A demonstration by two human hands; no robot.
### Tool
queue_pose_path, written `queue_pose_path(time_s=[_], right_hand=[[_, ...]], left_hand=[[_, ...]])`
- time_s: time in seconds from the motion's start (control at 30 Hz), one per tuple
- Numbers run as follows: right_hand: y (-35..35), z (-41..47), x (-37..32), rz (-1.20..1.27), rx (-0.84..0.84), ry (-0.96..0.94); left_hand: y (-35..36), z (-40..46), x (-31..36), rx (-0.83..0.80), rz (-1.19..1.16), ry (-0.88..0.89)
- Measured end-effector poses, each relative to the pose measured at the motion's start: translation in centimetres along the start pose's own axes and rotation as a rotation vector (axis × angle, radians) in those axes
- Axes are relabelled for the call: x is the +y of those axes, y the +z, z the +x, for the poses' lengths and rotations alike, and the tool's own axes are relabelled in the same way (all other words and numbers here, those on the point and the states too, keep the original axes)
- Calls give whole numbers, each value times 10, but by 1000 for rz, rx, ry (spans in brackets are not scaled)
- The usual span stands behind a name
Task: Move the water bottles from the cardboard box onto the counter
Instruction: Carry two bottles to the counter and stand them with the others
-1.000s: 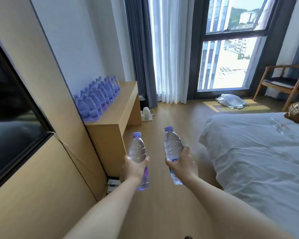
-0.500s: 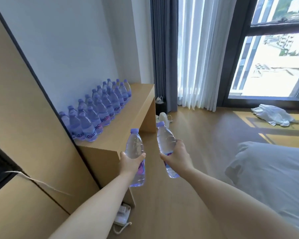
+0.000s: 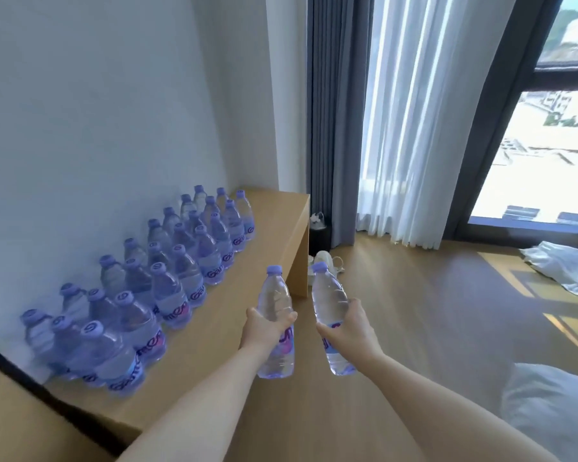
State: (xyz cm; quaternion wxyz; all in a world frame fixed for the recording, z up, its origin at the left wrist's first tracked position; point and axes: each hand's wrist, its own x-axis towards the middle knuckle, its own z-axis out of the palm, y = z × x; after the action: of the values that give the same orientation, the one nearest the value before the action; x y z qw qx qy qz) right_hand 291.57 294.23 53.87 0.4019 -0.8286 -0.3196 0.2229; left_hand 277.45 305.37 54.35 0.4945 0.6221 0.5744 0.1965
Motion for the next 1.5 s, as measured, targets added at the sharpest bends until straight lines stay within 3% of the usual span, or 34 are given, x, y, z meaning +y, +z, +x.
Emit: queue_pose_path(time_s=[0.33, 0.63, 0.93, 1.03, 1.3, 1.5], right_hand=[[15, 211, -9, -43, -96, -62], [5, 420, -42, -50, -215, -258], [71, 570, -88, -85, -376, -311], [98, 609, -112, -78, -456, -237], [162, 688, -181, -137, -602, -247], [209, 729, -212, -121, -757, -321]], left_hand=[[59, 176, 67, 15, 55, -29], [114, 329, 155, 139, -140, -115], [100, 479, 191, 317, -340, -237], [90, 522, 194, 354, -412, -237], [60, 596, 216, 474, -470, -287], [35, 638, 205, 681, -506, -296]])
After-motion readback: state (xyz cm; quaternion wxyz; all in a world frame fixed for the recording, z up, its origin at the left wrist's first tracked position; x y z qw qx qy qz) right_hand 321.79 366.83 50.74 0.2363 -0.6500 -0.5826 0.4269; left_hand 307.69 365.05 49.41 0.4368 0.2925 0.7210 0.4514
